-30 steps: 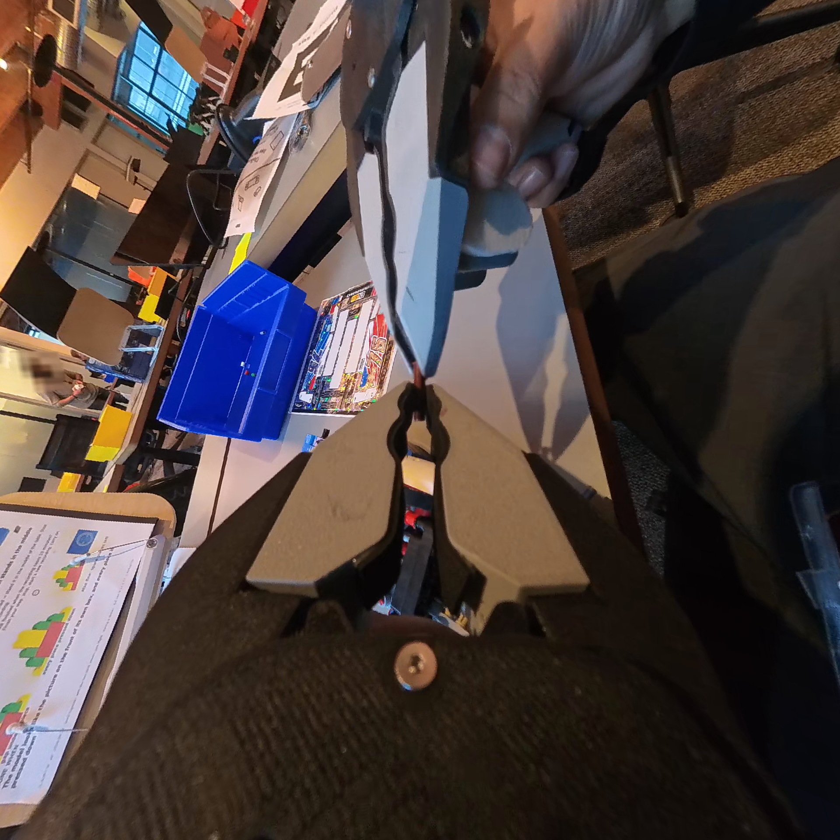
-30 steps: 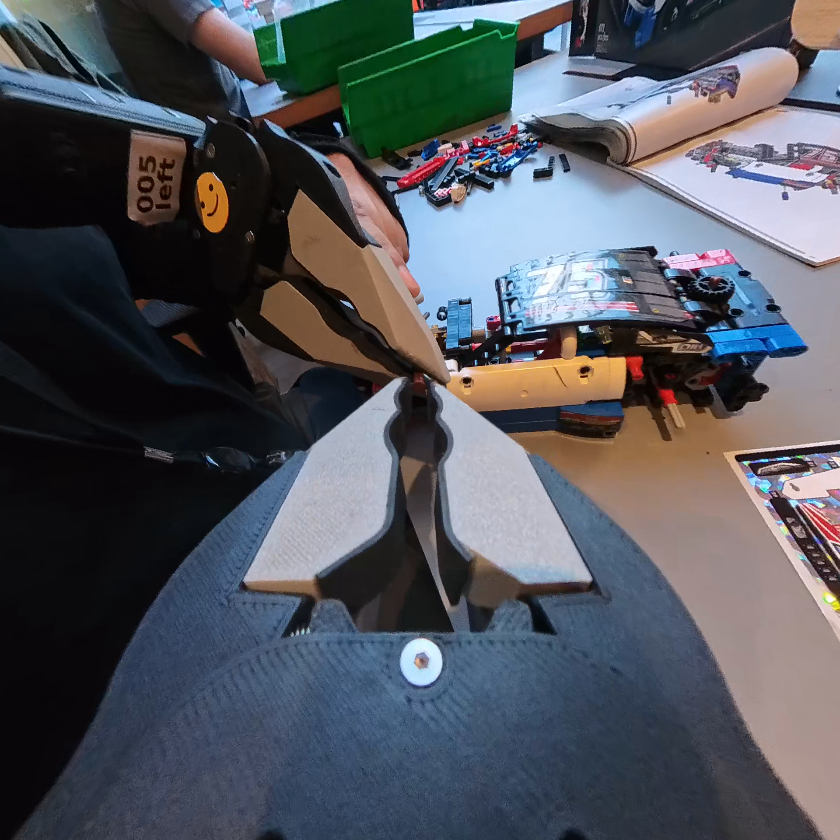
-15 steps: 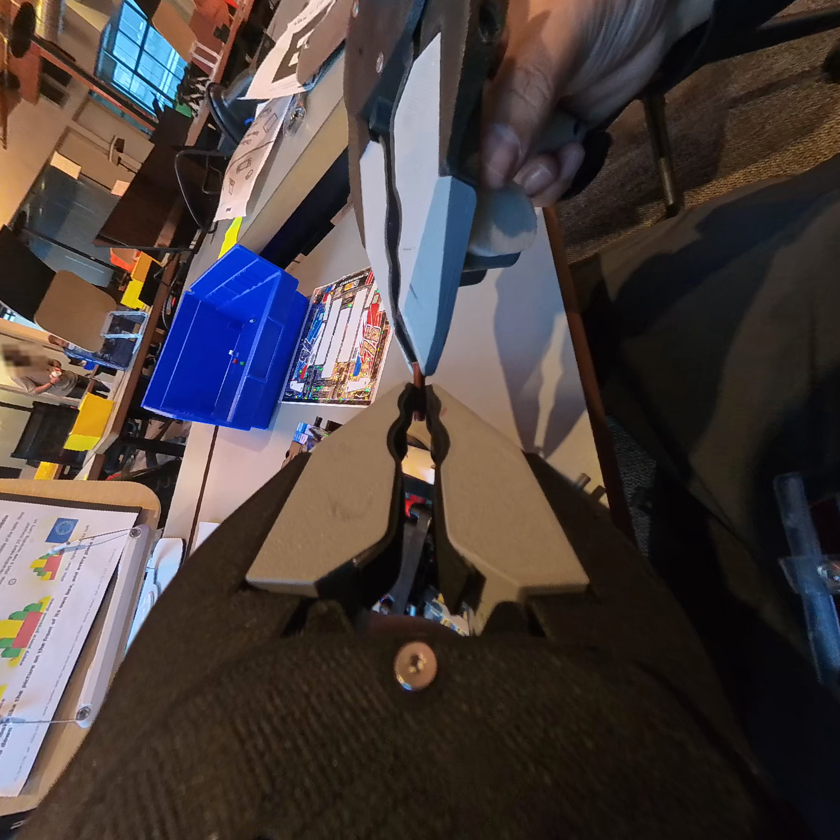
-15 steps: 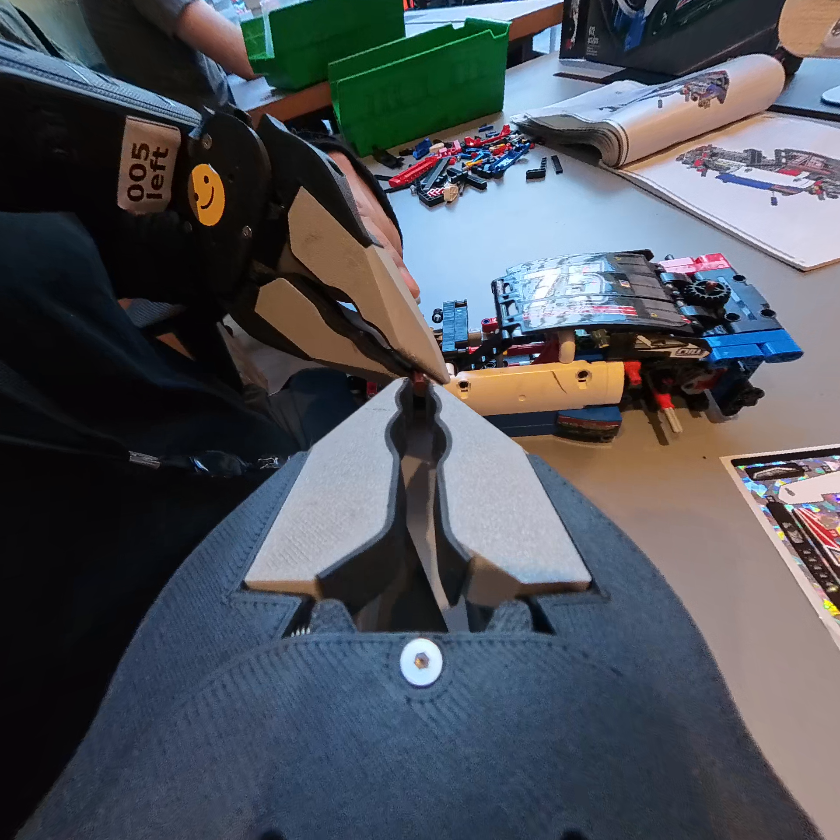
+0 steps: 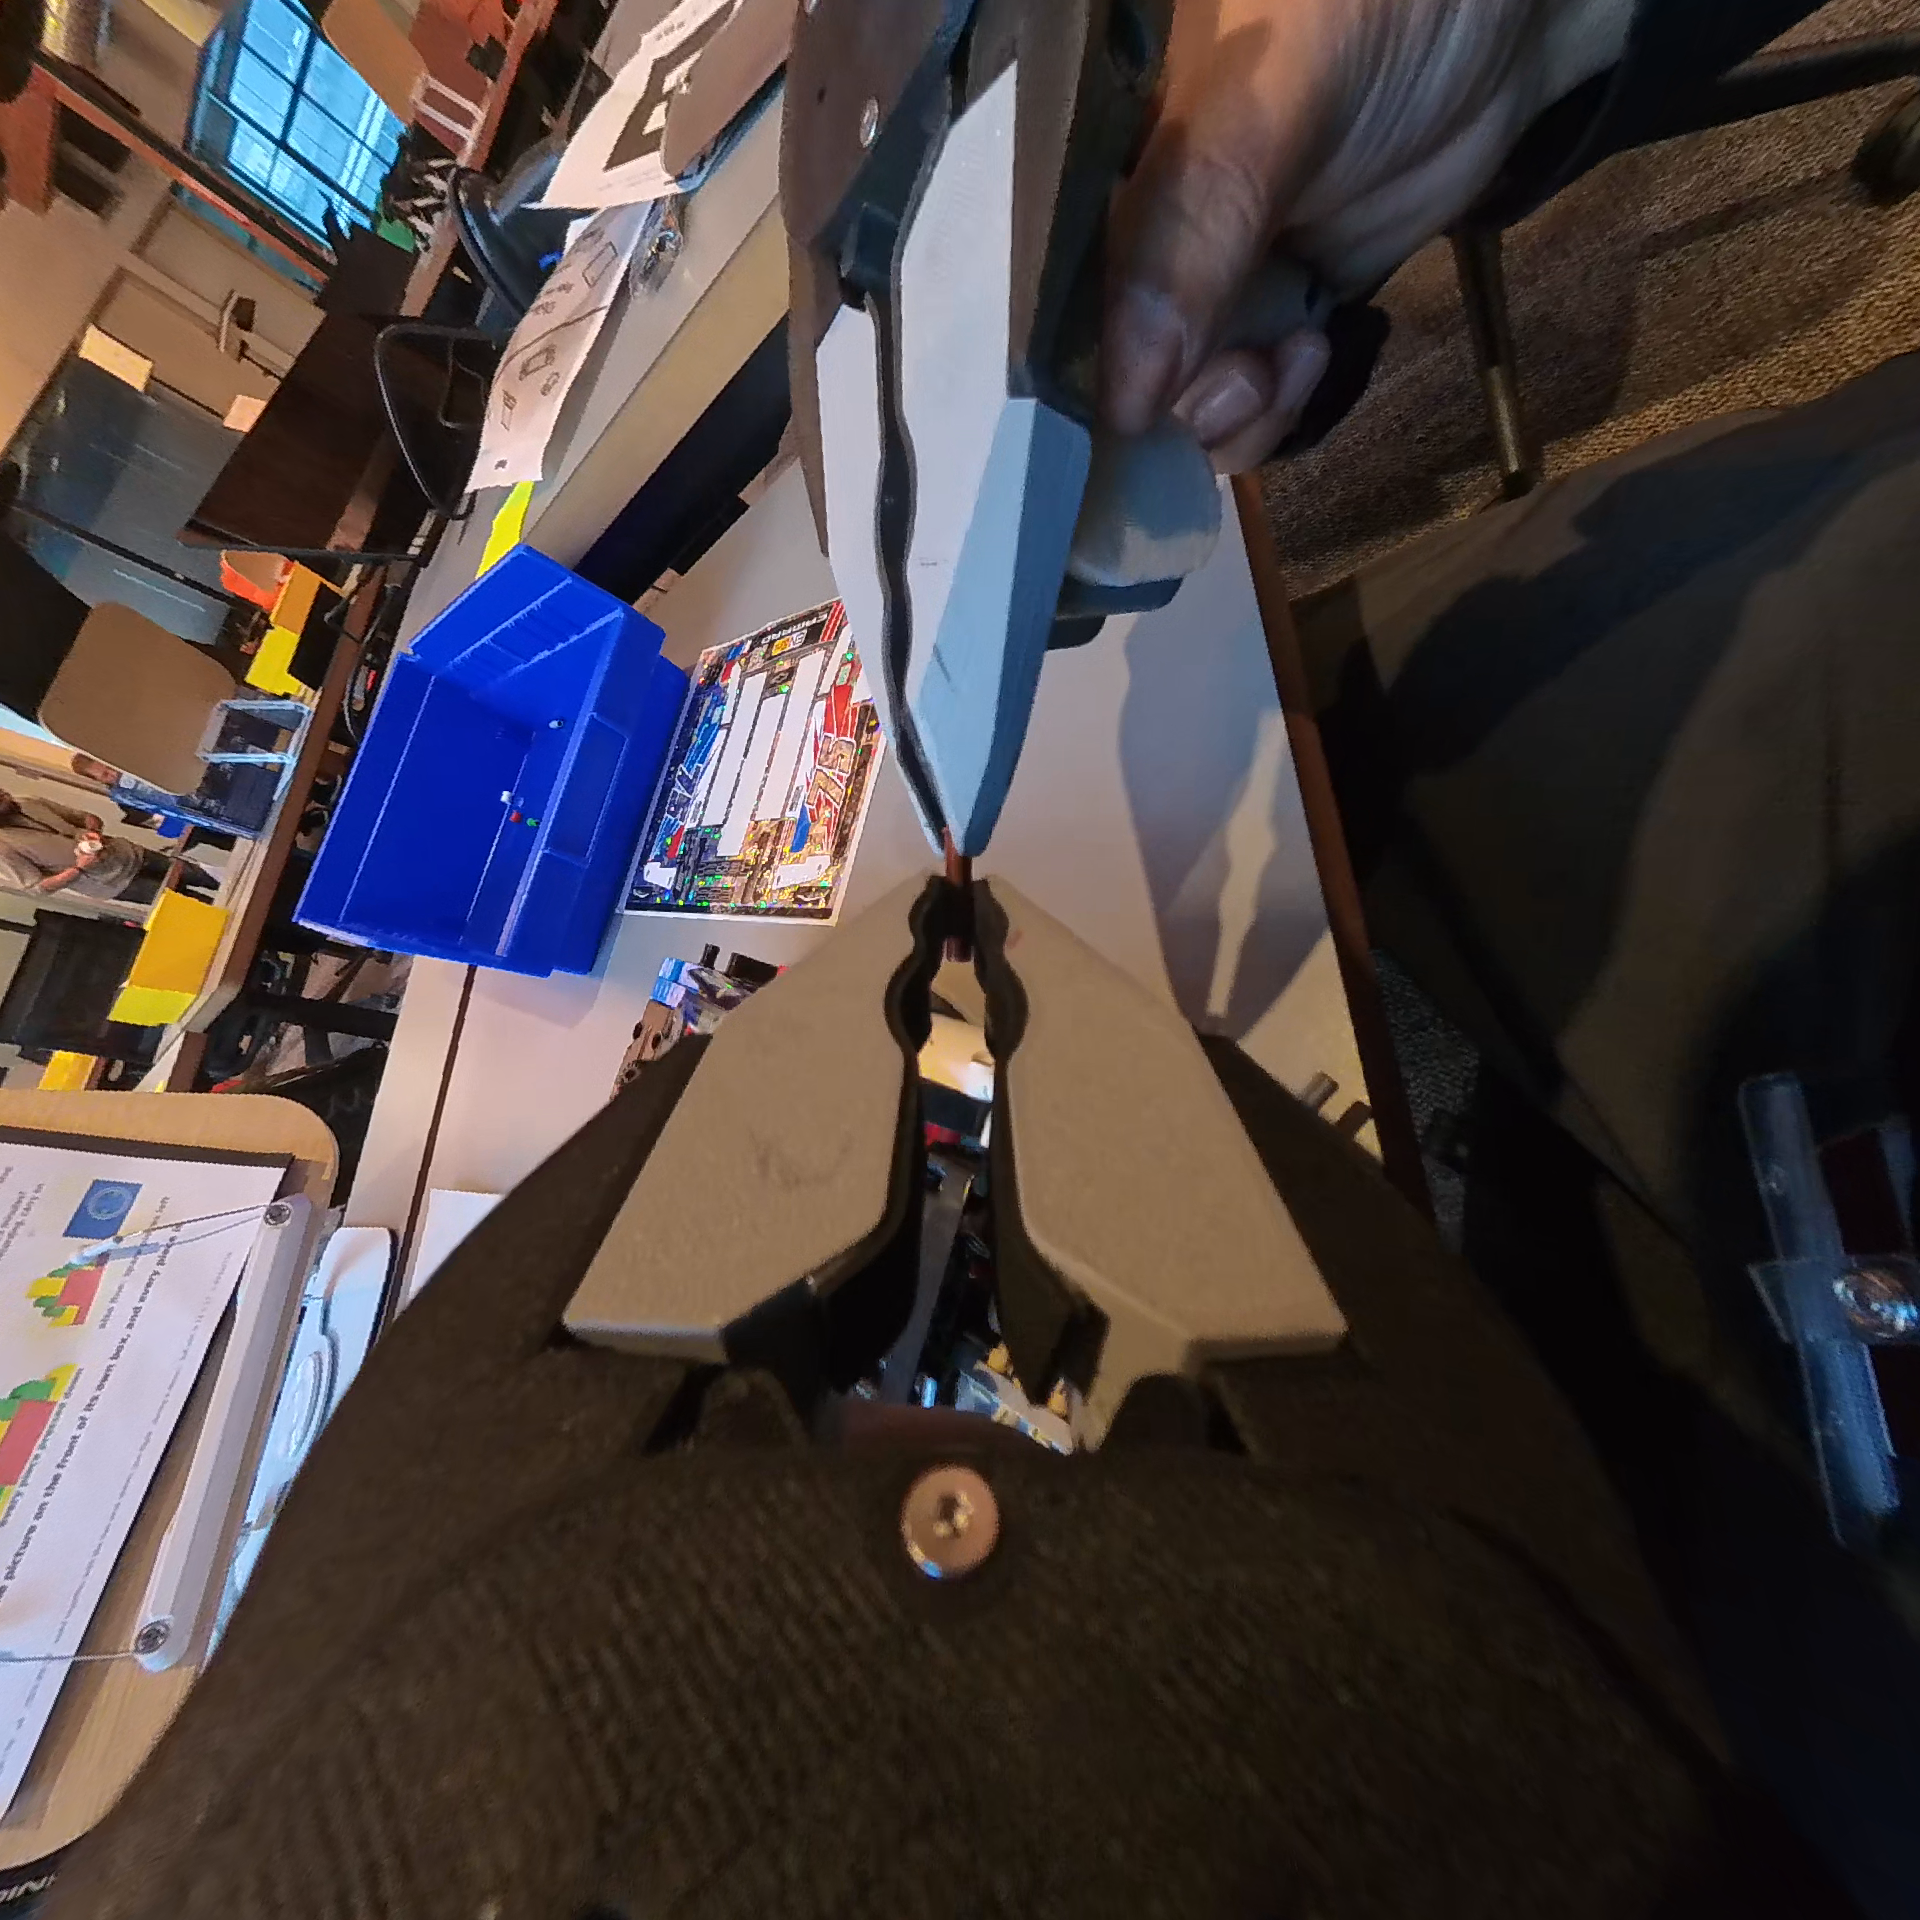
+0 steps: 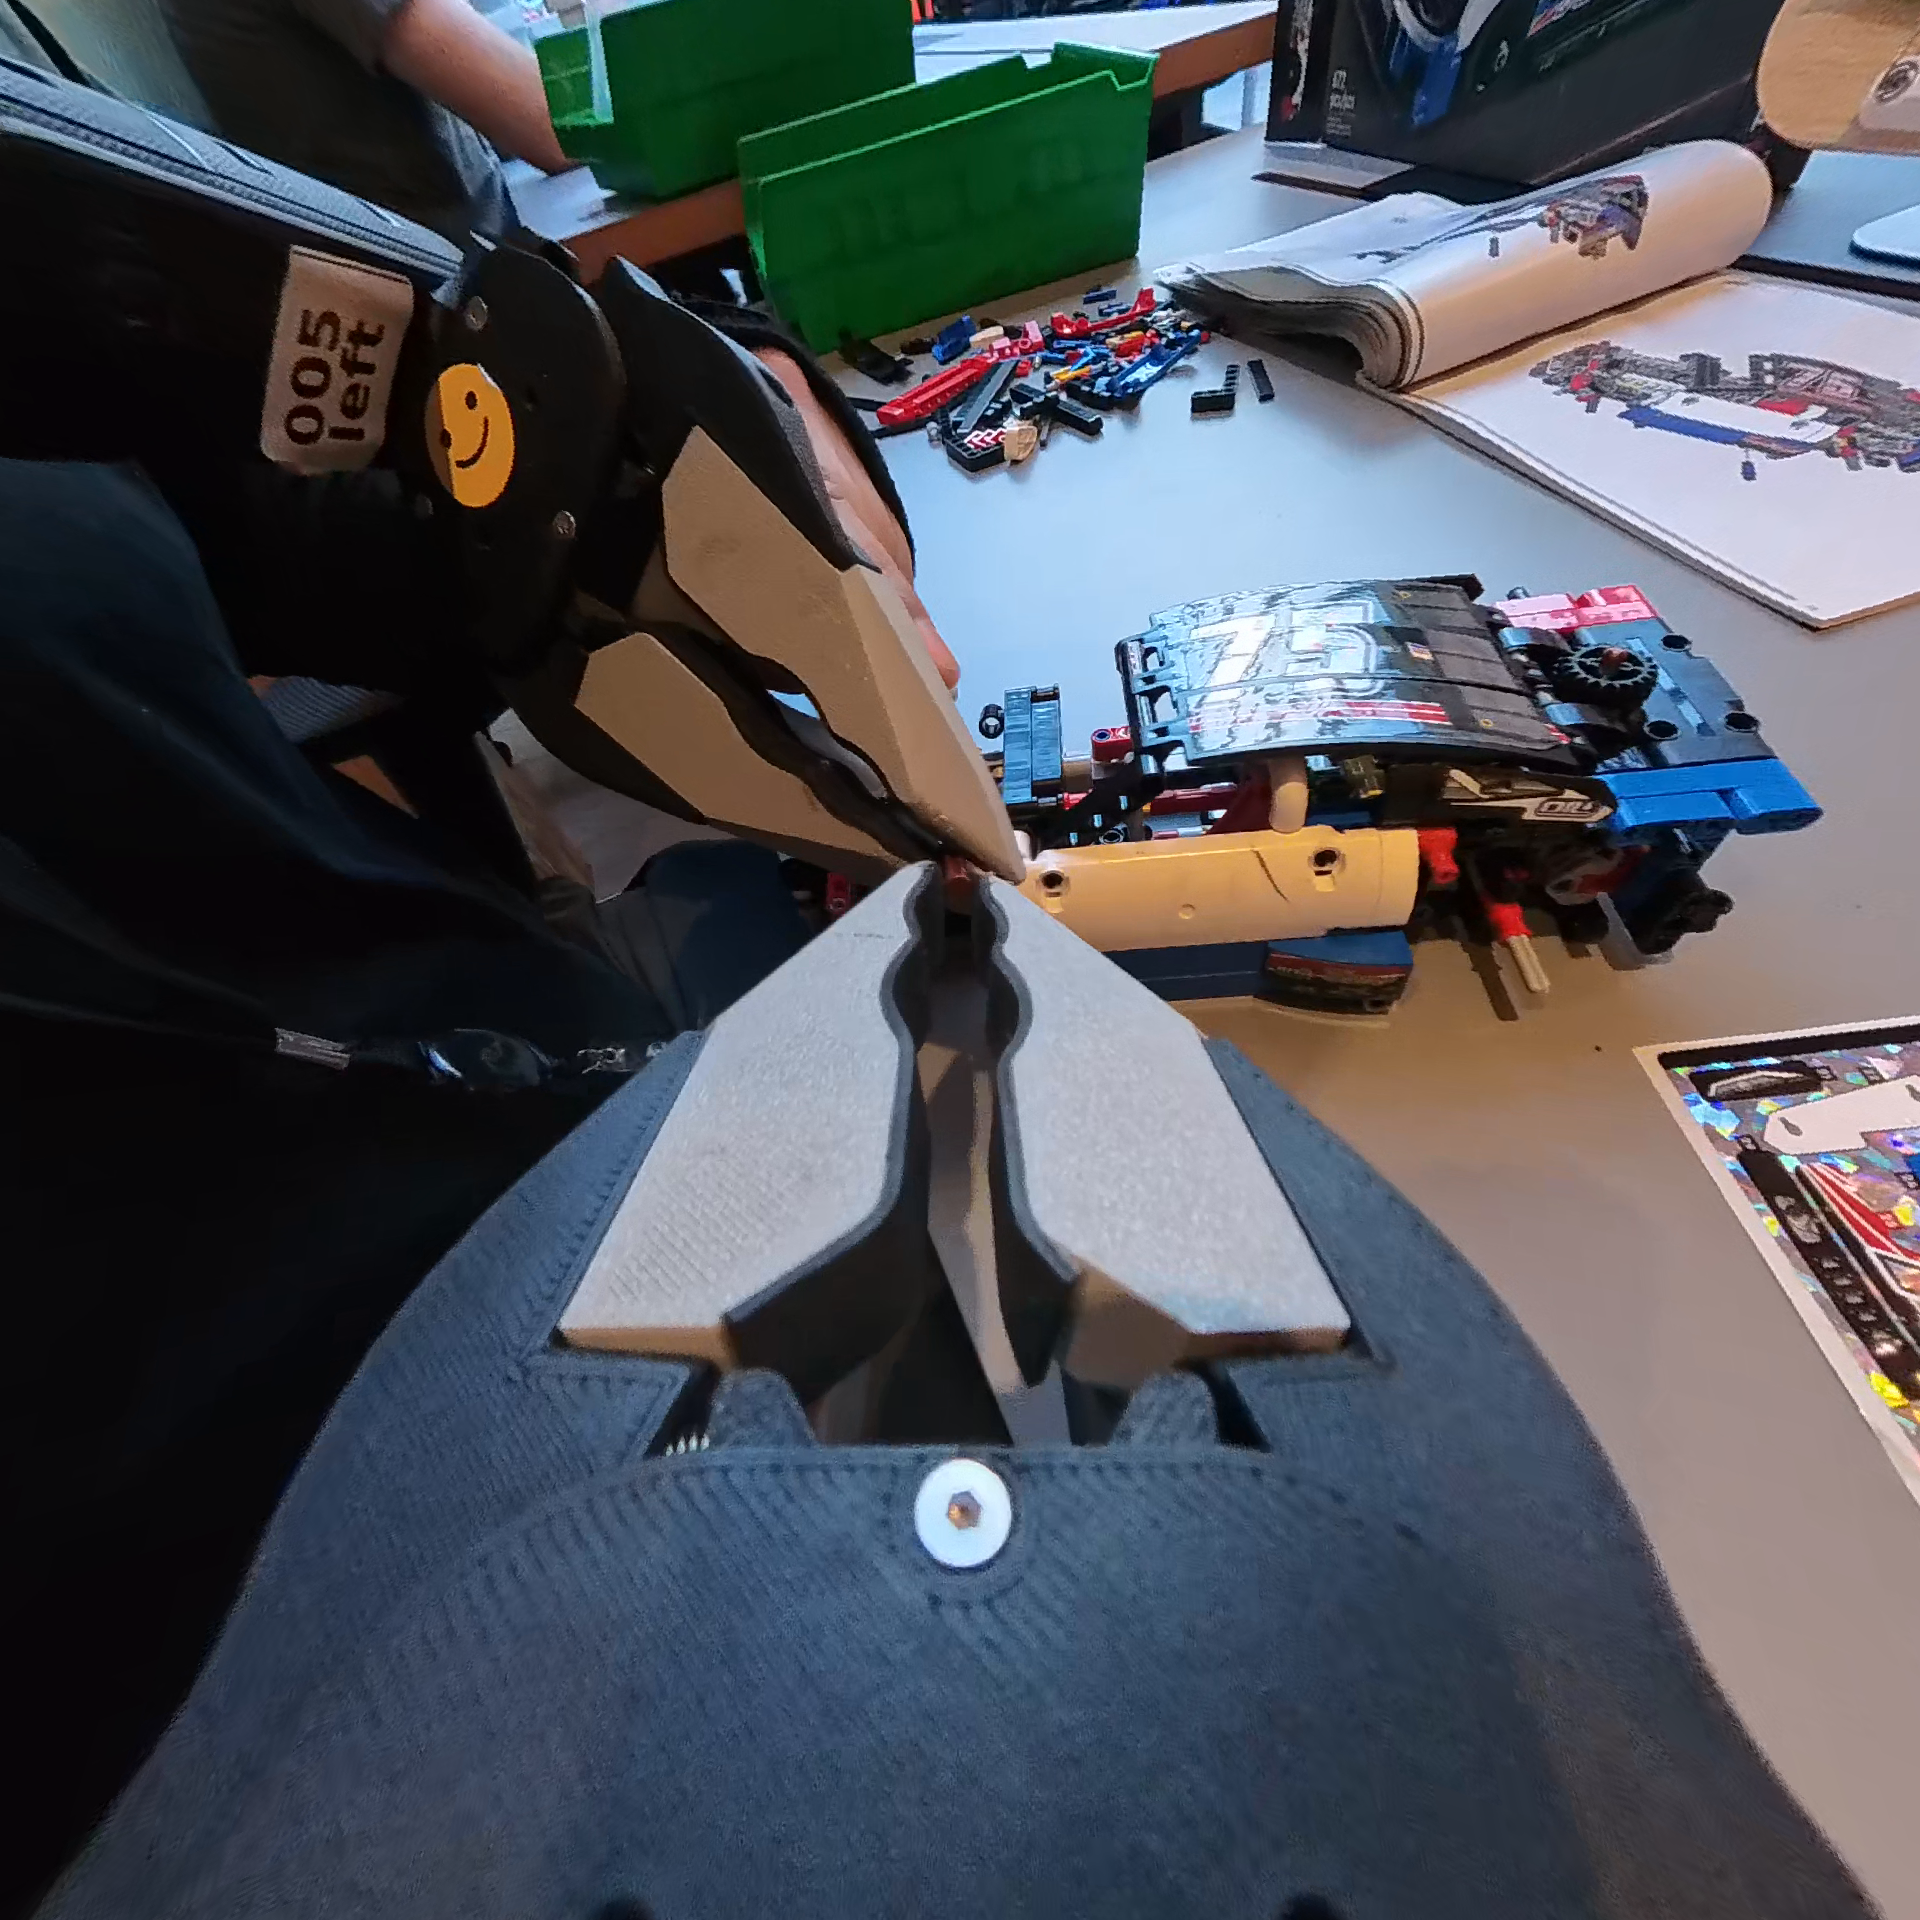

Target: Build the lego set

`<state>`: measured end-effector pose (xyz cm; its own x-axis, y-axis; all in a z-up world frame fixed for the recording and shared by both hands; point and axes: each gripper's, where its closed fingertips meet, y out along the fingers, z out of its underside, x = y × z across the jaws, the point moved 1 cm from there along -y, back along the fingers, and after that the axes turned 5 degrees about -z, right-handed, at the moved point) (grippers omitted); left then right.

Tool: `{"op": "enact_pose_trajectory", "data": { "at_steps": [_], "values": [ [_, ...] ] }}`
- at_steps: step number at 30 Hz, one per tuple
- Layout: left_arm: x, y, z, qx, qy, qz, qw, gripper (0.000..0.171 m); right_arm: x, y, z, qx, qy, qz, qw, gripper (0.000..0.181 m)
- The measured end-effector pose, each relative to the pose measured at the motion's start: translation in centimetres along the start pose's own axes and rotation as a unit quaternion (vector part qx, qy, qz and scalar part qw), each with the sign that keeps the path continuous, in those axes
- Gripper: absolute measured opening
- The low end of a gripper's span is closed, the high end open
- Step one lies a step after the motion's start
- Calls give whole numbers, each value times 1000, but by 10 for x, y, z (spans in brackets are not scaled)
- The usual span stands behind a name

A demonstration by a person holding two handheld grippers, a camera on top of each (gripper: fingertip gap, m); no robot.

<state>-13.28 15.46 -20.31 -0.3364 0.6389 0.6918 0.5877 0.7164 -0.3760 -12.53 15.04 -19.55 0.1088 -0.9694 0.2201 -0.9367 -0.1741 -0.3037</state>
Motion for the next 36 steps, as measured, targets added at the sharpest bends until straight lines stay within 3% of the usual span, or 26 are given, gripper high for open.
{"op": "enact_pose_trajectory", "data": {
  "at_steps": [3, 6, 10, 17, 27, 36],
  "values": [
    [6, -1, 5, 13, -28, -3, 1000, 2, -6, 3, -3, -18, 16, 18, 1000, 2],
    [26, -9, 20, 40, -80, -21, 996, 24, -17, 5, -6, -54, 56, 48, 996, 2],
    [48, -18, 48, 79, -141, -30, 986, 28, -29, 13, -2, -87, 118, 72, 987, 2],
    [54, -20, 66, 95, -184, -24, 978, 41, -32, 15, 0, -100, 115, 95, 984, 2],
    [55, -22, 64, 84, -158, -45, 983, 34, -34, 17, 5, -97, 118, 97, 984, 2],
    [50, -22, 53, 92, -54, -13, 994, 17, -29, 13, 5, -101, 116, 82, 985, 2]
  ]
}}
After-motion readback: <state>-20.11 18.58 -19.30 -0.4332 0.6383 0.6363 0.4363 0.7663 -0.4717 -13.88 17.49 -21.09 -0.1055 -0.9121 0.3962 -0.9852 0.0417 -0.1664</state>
